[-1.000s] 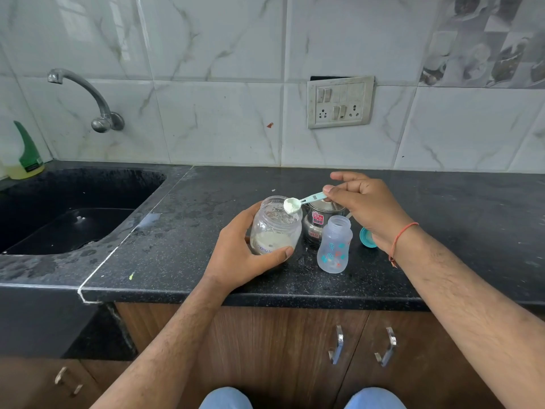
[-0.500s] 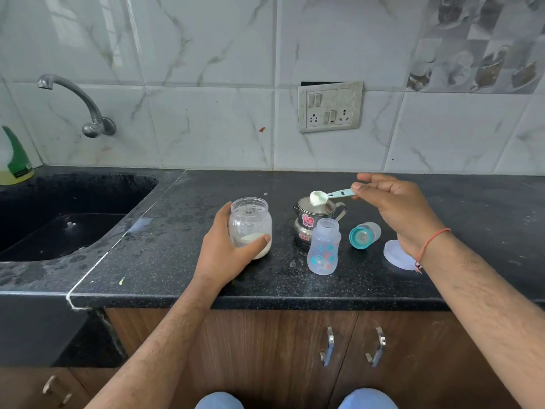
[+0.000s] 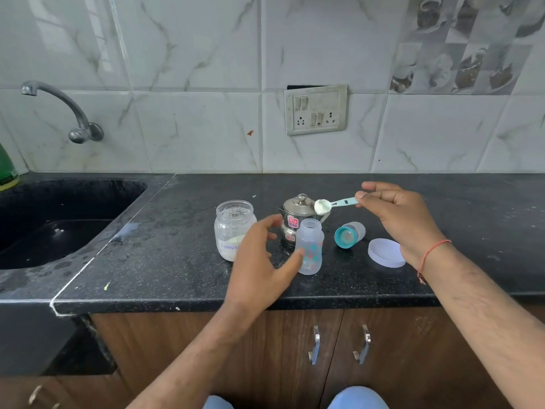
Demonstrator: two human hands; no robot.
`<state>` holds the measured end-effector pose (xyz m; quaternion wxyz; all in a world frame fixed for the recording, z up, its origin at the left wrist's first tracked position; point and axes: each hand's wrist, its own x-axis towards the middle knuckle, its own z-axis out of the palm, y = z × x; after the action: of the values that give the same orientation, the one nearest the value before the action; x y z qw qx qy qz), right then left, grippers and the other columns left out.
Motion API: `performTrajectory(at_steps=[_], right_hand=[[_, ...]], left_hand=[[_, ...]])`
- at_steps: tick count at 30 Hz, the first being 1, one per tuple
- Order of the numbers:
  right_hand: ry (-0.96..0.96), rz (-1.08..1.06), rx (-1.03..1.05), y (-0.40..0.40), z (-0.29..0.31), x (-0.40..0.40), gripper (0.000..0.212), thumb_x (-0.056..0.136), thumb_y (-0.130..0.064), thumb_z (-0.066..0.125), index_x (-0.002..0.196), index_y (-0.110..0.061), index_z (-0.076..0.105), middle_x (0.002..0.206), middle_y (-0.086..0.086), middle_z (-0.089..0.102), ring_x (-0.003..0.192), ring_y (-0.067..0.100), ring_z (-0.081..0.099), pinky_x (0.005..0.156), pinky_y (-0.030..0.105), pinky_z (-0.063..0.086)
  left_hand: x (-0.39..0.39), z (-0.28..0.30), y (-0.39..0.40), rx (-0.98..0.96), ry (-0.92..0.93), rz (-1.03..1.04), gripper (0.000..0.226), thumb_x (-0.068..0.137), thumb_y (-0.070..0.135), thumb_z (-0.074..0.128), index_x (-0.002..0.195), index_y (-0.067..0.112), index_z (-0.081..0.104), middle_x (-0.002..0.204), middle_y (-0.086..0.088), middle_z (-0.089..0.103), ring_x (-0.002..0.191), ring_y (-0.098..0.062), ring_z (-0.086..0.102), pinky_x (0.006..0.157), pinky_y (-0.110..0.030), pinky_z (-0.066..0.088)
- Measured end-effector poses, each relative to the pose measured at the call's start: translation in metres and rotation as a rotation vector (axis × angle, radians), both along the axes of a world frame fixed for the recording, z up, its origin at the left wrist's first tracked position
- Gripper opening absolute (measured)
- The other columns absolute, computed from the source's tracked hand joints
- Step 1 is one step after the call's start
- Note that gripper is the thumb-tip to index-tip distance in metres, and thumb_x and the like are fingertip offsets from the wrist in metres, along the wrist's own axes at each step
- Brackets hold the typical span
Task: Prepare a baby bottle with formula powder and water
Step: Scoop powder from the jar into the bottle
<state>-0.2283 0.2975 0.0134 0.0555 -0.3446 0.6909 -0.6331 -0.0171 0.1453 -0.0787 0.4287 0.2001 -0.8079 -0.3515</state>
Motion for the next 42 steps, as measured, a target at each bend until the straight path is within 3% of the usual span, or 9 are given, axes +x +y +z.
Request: performTrajectory(at_steps=[3,5,8,15,21,25,30,37,42], right_hand=[[-0.008,-0.005,-0.01,0.0,0.0,0.001,0.013,0.097,-0.024,0.077,0.086,-0.02,0.083,0.131,-0.012,0.07,0.11,-0.002,0.062,0.083,0.021,0.044],[-0.005,-0.003,-0.01,0.0,0.0,0.003,0.014,0.097,-0.024,0.077,0.086,-0.019,0.083,0.131,-0.013,0.07,0.111,-0.001,0.062,0.083,0.021,0.044],[-0.001,0.01,-0.01,-0.001,0.0,0.005,0.014,0.098,-0.024,0.076,0.086,-0.019,0.083,0.129,-0.014,0.07,0.111,-0.001,0.062,0.08,0.02,0.044],[0.008,0.025,-0.019,-0.005,-0.003,0.012,0.016,0.098,-0.025,0.076,0.085,-0.02,0.084,0.128,-0.014,0.07,0.115,0.0,0.062,0.086,0.02,0.044],[0.015,0.029,-0.027,-0.011,-0.006,0.019,0.015,0.098,-0.018,0.075,0.094,-0.007,0.084,0.131,-0.005,0.069,0.111,0.001,0.061,0.062,0.0,0.046],[0.044,0.029,-0.009,-0.014,-0.007,0.019,0.013,0.097,-0.019,0.076,0.092,-0.01,0.084,0.131,-0.006,0.069,0.111,-0.001,0.062,0.067,0.0,0.046],[0.081,0.013,0.019,-0.015,-0.009,0.019,0.013,0.096,-0.024,0.078,0.093,-0.014,0.085,0.129,-0.011,0.069,0.112,-0.004,0.061,0.083,0.016,0.043],[0.168,-0.02,0.081,-0.016,-0.007,0.022,0.011,0.094,-0.027,0.08,0.09,-0.019,0.085,0.127,-0.015,0.069,0.109,-0.007,0.061,0.087,0.016,0.044],[0.314,-0.042,0.145,-0.017,-0.002,0.027,0.012,0.093,-0.033,0.08,0.084,-0.028,0.084,0.126,-0.022,0.068,0.111,-0.014,0.058,0.091,0.013,0.04]], left_hand=[[-0.022,-0.001,0.001,0.065,-0.151,-0.037,0.087,0.08,0.064,0.086,0.154,0.032,0.056,0.141,0.025,0.065,0.125,0.004,0.061,0.104,-0.028,0.058],[-0.029,0.001,-0.002,0.101,-0.203,-0.074,0.086,0.075,0.07,0.084,0.149,0.032,0.063,0.134,0.022,0.073,0.121,0.002,0.066,0.106,-0.033,0.059],[-0.034,0.003,-0.008,0.126,-0.188,-0.103,0.06,0.079,0.057,0.092,0.131,0.033,0.077,0.113,0.022,0.081,0.106,0.003,0.074,0.099,-0.033,0.063],[-0.014,0.001,-0.021,0.222,-0.039,-0.136,0.058,0.082,0.03,0.098,0.136,0.033,0.077,0.113,0.021,0.083,0.105,0.002,0.078,0.092,-0.019,0.062],[-0.013,-0.008,-0.021,0.265,-0.031,-0.157,0.065,0.083,0.033,0.097,0.144,0.031,0.074,0.116,0.018,0.084,0.11,0.0,0.078,0.098,-0.026,0.063],[-0.013,-0.009,-0.021,0.256,-0.046,-0.162,0.066,0.083,0.036,0.097,0.145,0.031,0.074,0.115,0.018,0.084,0.108,0.001,0.078,0.097,-0.025,0.063],[-0.012,-0.009,-0.022,0.257,-0.054,-0.178,0.066,0.082,0.041,0.095,0.145,0.033,0.074,0.116,0.018,0.084,0.108,-0.001,0.079,0.097,-0.03,0.065],[-0.013,-0.01,-0.024,0.256,-0.042,-0.191,0.08,0.072,0.061,0.088,0.145,0.033,0.073,0.119,0.016,0.083,0.108,-0.003,0.079,0.098,-0.037,0.067],[-0.014,-0.012,-0.026,0.256,-0.041,-0.198,0.082,0.072,0.063,0.088,0.146,0.032,0.073,0.122,0.015,0.083,0.11,-0.004,0.079,0.099,-0.038,0.067]])
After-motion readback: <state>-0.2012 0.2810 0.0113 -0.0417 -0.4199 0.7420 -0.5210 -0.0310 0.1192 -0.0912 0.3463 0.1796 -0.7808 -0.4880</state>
